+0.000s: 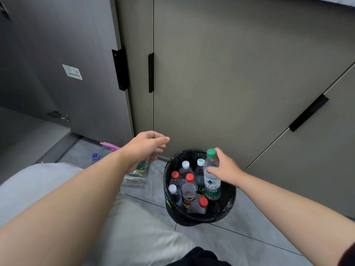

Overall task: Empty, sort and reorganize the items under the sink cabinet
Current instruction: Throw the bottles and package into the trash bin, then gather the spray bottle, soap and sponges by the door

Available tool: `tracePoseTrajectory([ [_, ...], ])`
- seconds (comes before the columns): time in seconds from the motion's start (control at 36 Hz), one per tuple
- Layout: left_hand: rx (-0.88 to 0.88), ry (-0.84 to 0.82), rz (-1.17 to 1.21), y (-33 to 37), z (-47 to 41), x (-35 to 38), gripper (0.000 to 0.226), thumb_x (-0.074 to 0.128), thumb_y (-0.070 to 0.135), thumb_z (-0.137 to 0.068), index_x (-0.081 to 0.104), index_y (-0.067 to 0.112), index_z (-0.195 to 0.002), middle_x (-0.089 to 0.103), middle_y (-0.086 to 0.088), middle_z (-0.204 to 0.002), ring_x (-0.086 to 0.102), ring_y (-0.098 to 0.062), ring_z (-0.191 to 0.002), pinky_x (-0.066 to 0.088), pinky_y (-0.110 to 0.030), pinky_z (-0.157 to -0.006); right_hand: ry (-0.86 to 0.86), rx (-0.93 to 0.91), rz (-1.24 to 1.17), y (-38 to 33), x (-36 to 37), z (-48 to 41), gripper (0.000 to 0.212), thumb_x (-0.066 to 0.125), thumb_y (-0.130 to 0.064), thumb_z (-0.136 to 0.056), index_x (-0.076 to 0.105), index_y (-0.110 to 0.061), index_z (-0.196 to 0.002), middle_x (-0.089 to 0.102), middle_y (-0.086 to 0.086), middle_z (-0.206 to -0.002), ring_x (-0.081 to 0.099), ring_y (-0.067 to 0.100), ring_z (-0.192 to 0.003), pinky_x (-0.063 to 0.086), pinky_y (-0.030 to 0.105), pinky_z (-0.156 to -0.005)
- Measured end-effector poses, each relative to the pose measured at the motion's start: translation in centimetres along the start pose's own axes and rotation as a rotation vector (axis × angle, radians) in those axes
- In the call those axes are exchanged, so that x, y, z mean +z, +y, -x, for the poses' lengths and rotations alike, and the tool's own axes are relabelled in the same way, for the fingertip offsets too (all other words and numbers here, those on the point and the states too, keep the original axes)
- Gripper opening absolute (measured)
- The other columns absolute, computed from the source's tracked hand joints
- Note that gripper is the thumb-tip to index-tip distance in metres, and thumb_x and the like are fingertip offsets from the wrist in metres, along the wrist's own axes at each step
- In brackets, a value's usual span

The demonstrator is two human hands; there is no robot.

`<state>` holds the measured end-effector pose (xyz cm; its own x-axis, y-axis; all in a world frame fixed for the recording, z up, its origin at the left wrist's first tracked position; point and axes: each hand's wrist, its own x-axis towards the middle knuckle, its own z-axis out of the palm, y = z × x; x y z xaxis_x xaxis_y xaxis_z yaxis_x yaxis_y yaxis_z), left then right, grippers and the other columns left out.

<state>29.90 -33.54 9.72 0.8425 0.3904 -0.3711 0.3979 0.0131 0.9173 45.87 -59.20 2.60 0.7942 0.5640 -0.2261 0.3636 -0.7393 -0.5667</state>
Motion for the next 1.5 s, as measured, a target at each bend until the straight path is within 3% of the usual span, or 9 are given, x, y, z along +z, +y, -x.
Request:
tracePoseTrajectory([
  [0.11, -0.028, 0.011, -0.018, -0.2, 0.1, 0.1, 0.029, 0.07, 0.043, -0.09, 0.07, 0.02, -0.107, 0.073, -0.005, -0.112, 0.069, -0.017, -0.099, 0.053, -0.03, -0.073, -0.003, 0.103, 0.194, 1.9, 2.6, 0.2, 0.033, 0.071, -0.024, -0.081, 0.055, -0.011, -0.107, 0.052, 0.011, -0.11, 0.056, 0.03, -0.102, 0.042, 0.03, -0.081],
  [0.36, -0.042, 0.043, -0.056, -0.4, -0.1, -0.2, 0.023, 0.07, 0.04, -0.091, 0.071, 0.022, -0.104, 0.073, -0.003, -0.11, 0.067, -0.015, -0.096, 0.052, -0.029, -0.069, -0.259, 0.168, 0.623, 3.2, 5.4, 1.5, 0.032, 0.059, -0.006, -0.075, 0.066, -0.019, -0.104, 0.067, 0.007, -0.113, 0.067, 0.029, -0.102, 0.053, 0.03, -0.078],
  [0.64, 0.009, 0.159, -0.044, 2.4, 0.3, -4.3, 0.013, 0.064, 0.029, -0.096, 0.071, 0.021, -0.104, 0.072, 0.0, -0.102, 0.065, -0.012, -0.086, 0.05, -0.025, -0.063, 0.013, -0.246, 0.299, -4.2, 3.4, -2.0, 0.013, 0.059, -0.021, -0.084, 0.065, -0.028, -0.093, 0.054, -0.01, -0.09, 0.057, 0.018, -0.089, 0.048, 0.033, -0.078],
  [0.78, 0.055, 0.242, -0.154, 4.6, 2.3, -11.9, 0.017, 0.062, 0.026, -0.099, 0.069, 0.015, -0.11, 0.072, -0.003, -0.103, 0.065, -0.013, -0.088, 0.05, -0.032, -0.076, -0.048, -0.477, 0.156, -11.3, 4.1, -3.6, 0.014, 0.059, -0.02, -0.087, 0.066, -0.032, -0.092, 0.055, -0.013, -0.091, 0.056, 0.008, -0.083, 0.047, 0.03, -0.078],
  [0.94, -0.025, 0.467, -0.272, 0.9, 5.9, -21.2, 0.015, 0.061, 0.022, -0.099, 0.069, 0.014, -0.108, 0.071, -0.006, -0.098, 0.065, -0.013, -0.083, 0.05, -0.028, -0.07, -0.187, -0.604, 0.094, -19.1, 7.5, -5.6, 0.018, 0.064, -0.015, -0.086, 0.07, -0.032, -0.088, 0.059, -0.011, -0.089, 0.058, 0.001, -0.081, 0.042, 0.014, -0.075],
  [1.11, -0.187, 0.584, -0.226, -7.7, 8.3, -26.5, 0.01, 0.064, 0.019, -0.095, 0.069, 0.015, -0.102, 0.073, -0.012, -0.102, 0.068, -0.022, -0.087, 0.05, -0.031, -0.071, -0.334, -0.568, 0.162, -23.9, 12.5, -8.5, 0.021, 0.066, -0.012, -0.085, 0.068, -0.025, -0.101, 0.06, 0.002, -0.096, 0.06, 0.015, -0.086, 0.047, 0.025, -0.083],
  [1.25, -0.244, 0.538, -0.235, -13.8, 8.1, -27.3, 0.009, 0.07, 0.013, -0.092, 0.069, 0.022, -0.094, 0.072, -0.009, -0.091, 0.067, -0.019, -0.079, 0.053, -0.028, -0.071, -0.421, -0.455, 0.281, -26.1, 17.1, -12.0, 0.049, 0.066, -0.015, -0.083, 0.053, -0.015, -0.131, 0.053, 0.011, -0.12, 0.057, 0.025, -0.112, 0.043, 0.028, -0.099],
  [1.36, -0.237, 0.465, -0.246, -16.9, 6.3, -26.6, 0.025, 0.076, 0.017, -0.088, 0.068, 0.027, -0.109, 0.074, -0.002, -0.086, 0.067, -0.015, -0.077, 0.051, -0.02, -0.071, -0.39, -0.347, 0.327, -27.4, 20.6, -14.9, 0.06, 0.064, -0.019, -0.085, 0.043, -0.012, -0.14, 0.048, 0.016, -0.132, 0.054, 0.033, -0.121, 0.045, 0.035, -0.1],
  [1.5, -0.266, 0.357, -0.335, -20.2, 2.4, -24.2, 0.057, 0.084, 0.038, -0.078, 0.06, 0.039, -0.13, 0.061, 0.006, -0.111, 0.062, -0.013, -0.09, 0.052, -0.029, -0.09, -0.396, -0.31, 0.424, -27.8, 24.8, -18.1, 0.027, 0.06, -0.019, -0.086, 0.045, -0.012, -0.107, 0.054, 0.019, -0.12, 0.057, 0.036, -0.111, 0.041, 0.033, -0.079],
])
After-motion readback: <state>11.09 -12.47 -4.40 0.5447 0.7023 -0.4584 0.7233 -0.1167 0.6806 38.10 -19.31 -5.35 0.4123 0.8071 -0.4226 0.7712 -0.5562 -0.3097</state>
